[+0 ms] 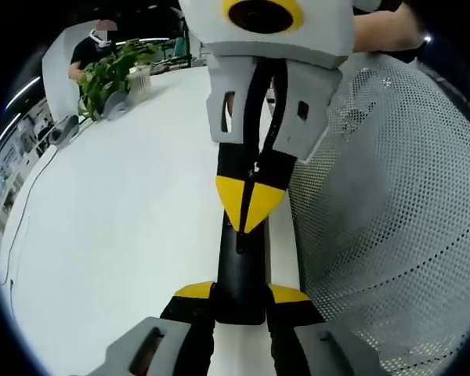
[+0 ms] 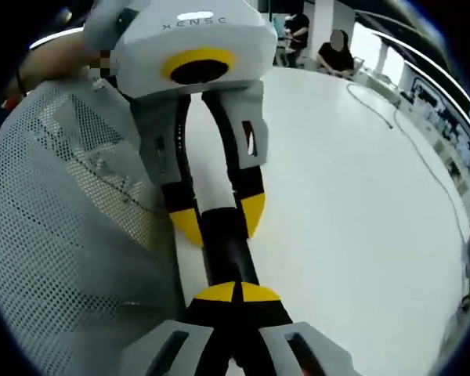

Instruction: Press the specified remote control buttons in sequence, fully releasing each button before pressing the next.

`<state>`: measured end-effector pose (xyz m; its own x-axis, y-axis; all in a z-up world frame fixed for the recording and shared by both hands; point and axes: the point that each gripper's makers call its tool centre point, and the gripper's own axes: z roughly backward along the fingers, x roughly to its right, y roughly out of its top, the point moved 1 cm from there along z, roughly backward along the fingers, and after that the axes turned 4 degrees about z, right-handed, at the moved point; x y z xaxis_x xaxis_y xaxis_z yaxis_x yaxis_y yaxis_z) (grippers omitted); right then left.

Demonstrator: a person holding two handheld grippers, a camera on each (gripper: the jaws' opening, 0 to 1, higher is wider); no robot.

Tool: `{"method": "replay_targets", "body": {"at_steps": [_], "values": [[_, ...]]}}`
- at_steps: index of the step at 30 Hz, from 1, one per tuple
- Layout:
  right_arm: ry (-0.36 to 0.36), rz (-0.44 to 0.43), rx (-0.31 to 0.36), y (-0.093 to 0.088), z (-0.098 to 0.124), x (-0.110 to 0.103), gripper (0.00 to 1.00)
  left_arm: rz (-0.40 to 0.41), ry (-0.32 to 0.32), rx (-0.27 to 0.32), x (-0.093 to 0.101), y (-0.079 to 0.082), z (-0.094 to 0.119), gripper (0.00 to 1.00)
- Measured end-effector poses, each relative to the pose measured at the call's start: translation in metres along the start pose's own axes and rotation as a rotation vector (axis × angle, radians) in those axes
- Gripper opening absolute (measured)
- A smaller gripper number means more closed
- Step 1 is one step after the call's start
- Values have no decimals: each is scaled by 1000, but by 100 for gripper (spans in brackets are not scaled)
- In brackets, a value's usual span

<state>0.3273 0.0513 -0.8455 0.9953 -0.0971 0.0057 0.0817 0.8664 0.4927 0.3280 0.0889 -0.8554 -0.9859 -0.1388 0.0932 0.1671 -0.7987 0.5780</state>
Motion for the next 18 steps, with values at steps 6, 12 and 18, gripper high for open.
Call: {"method": "replay_targets", "body": {"at_steps": [6, 12, 18], "values": [[-27, 122, -45, 1, -3, 0, 0, 2, -1, -1, 0, 0, 0, 26], [-21, 141, -67, 2, -3, 1, 0, 6, -3, 0, 0, 1, 0, 26], [-72, 197, -85, 4, -5, 0, 0, 9, -3, -1, 0, 1, 0, 26]]}}
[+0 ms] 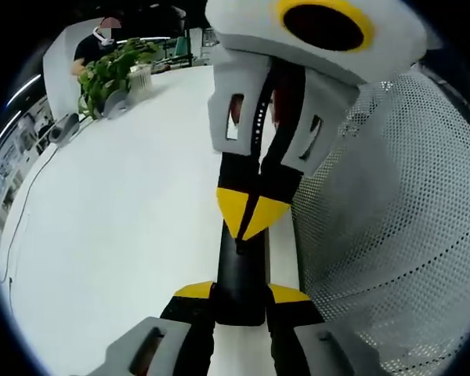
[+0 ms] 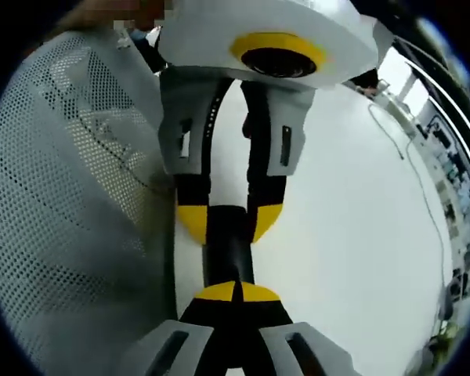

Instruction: Press the specified remote control buttons in sequence, fully releasing each button before pressing the next.

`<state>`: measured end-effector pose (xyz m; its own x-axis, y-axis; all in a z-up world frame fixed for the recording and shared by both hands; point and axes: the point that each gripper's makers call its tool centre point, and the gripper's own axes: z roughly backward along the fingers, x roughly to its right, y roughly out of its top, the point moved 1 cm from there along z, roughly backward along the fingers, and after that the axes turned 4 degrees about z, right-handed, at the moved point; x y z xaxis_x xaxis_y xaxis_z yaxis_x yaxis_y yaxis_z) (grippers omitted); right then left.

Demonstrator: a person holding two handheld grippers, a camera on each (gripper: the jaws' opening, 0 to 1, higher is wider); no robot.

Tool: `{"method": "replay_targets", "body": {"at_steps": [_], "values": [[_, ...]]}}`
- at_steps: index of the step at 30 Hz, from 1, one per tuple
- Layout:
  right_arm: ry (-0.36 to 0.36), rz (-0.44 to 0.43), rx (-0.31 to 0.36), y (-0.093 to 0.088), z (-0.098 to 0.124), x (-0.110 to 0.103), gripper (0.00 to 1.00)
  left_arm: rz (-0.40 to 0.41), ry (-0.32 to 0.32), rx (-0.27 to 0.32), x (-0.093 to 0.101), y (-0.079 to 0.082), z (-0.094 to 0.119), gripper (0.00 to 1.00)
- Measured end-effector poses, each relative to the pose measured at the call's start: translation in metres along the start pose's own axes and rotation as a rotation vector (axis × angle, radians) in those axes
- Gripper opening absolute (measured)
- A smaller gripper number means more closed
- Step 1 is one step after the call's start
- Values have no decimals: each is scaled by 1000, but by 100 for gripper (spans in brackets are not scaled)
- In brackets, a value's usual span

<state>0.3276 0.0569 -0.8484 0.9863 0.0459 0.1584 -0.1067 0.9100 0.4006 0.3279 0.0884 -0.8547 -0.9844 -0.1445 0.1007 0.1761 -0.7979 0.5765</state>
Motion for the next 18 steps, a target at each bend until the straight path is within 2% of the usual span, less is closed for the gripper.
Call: {"method": "replay_targets", "body": {"at_steps": [3, 4, 10, 14, 18], "values": [[-10, -15, 8, 0, 1, 2, 0, -2, 1, -1, 0, 0, 0, 26], [-3, -77, 23, 0, 1, 1, 0, -2, 2, 0, 0, 0, 0, 26], [25, -213, 102, -1, 4, 2, 0, 6, 2, 3, 0, 0, 0, 26], [35, -214, 115, 1, 4, 2, 0, 10, 1, 2, 0, 0, 0, 26], [38, -146, 99, 4, 2, -1, 0, 9, 0, 2, 0, 0, 0, 26]]}}
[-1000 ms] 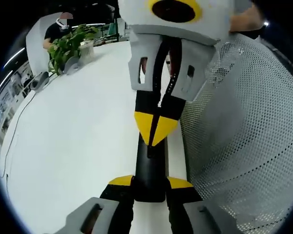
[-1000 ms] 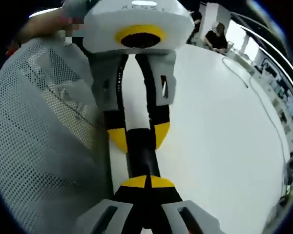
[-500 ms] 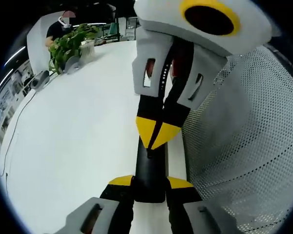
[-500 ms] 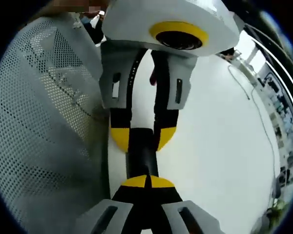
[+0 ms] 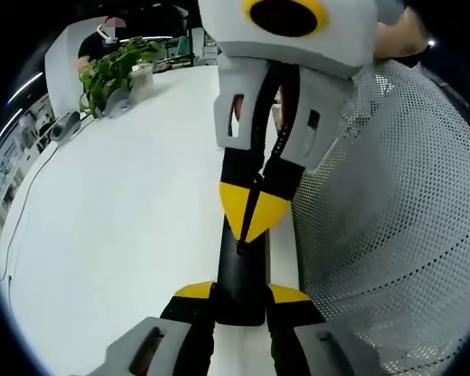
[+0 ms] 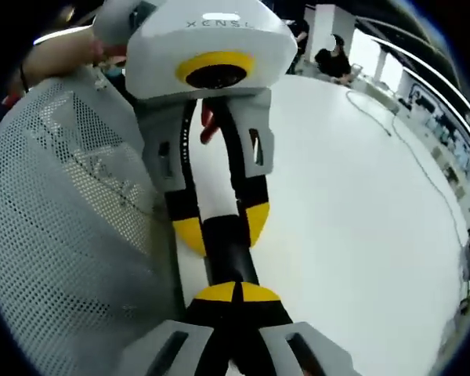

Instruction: Press the specified remote control buttons in sequence, fully releasing each button before pressing the next.

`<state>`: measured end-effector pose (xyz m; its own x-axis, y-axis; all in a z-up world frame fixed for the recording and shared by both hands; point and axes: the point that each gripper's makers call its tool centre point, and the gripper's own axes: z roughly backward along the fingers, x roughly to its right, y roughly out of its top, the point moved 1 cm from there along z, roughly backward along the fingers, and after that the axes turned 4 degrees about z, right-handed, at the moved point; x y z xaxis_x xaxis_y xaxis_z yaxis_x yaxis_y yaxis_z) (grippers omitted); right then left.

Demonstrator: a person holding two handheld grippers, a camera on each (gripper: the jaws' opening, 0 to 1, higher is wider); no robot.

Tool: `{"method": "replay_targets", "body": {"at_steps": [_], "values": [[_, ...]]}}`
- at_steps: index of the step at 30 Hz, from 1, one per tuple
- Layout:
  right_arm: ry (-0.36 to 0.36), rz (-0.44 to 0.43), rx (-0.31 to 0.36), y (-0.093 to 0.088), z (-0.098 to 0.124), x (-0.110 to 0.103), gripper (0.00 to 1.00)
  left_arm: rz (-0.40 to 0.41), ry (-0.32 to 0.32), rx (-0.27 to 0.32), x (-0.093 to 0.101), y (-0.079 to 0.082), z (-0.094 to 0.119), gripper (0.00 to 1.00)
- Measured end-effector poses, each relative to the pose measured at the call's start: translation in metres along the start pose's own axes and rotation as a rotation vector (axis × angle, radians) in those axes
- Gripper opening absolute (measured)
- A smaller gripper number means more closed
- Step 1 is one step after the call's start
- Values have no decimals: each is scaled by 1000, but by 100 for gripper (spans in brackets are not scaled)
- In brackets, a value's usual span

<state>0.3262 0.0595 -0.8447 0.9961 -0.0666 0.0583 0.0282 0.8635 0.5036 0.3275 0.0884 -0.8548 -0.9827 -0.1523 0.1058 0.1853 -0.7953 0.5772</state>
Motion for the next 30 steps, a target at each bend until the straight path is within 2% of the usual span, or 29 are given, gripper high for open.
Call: {"method": "replay_targets", "body": {"at_steps": [3, 9, 15, 23, 26, 30], "values": [[7, 7, -7, 0, 0, -1, 0, 0, -1, 1, 0, 0, 0, 26], [20, 114, -73, 0, -2, -1, 0, 1, -2, 0, 0, 0, 0, 26], [36, 111, -90, -1, -3, 1, 0, 4, -3, 1, 0, 0, 0, 26], [11, 87, -134, 0, -4, 1, 0, -3, -1, -4, 0, 0, 0, 26], [-3, 82, -122, 0, -4, 2, 0, -2, 1, -2, 0, 0, -1, 26], [-3, 36, -62, -1, -2, 3, 0, -3, 1, -2, 0, 0, 0, 26]]}}
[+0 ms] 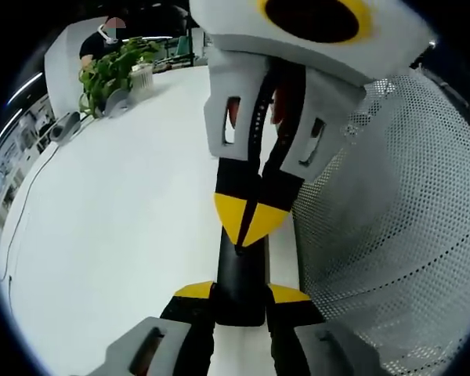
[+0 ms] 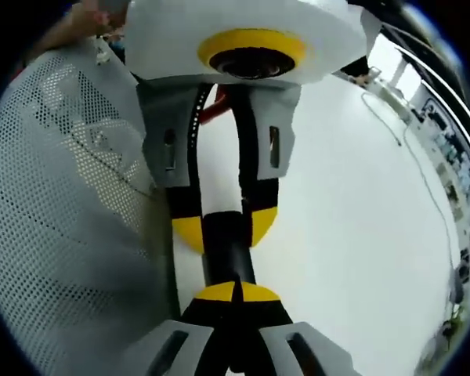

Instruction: Press the specified remote control buttons in sequence, fully releasing each button before pressing the next.

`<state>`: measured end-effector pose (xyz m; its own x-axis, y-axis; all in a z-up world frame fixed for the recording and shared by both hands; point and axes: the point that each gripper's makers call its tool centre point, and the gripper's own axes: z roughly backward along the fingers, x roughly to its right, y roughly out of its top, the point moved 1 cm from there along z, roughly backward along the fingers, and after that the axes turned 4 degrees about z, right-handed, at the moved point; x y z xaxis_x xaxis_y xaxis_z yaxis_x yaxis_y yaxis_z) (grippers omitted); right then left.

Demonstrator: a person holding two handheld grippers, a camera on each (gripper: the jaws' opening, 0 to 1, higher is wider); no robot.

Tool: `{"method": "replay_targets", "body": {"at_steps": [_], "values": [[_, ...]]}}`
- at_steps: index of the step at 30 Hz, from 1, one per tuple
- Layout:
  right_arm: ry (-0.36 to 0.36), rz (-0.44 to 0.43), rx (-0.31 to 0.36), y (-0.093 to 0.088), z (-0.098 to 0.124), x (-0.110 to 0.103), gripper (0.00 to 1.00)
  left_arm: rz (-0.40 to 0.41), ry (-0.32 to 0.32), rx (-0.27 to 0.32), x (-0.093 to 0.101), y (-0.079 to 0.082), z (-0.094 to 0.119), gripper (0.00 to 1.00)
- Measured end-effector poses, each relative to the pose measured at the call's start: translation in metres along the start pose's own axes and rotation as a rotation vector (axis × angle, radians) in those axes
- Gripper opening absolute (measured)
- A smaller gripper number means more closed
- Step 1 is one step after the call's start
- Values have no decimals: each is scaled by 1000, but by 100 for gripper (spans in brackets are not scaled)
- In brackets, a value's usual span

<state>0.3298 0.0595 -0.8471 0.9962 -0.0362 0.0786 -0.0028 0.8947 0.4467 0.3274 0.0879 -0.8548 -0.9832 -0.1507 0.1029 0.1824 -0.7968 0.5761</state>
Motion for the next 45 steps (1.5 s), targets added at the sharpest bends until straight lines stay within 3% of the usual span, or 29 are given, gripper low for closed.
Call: {"method": "replay_targets", "body": {"at_steps": [8, 18, 23, 27, 42, 45], "values": [[-28, -35, 52, 1, 1, -1, 0, -2, 4, 4, 0, -1, 0, 26], [0, -47, 84, 2, 2, 0, 0, 0, 10, 8, 0, 0, 0, 26], [1, -11, 122, 13, 0, -1, 0, 12, 14, 15, 0, 0, 0, 26], [11, 34, 103, 14, -3, -7, 0, 17, 13, 16, 0, 0, 0, 26], [-23, 42, 48, 6, -1, -4, 0, 19, 7, 17, 0, 0, 1, 26], [-25, 112, 44, 7, -2, -4, 0, 14, 5, 17, 0, 0, 0, 26]]}}
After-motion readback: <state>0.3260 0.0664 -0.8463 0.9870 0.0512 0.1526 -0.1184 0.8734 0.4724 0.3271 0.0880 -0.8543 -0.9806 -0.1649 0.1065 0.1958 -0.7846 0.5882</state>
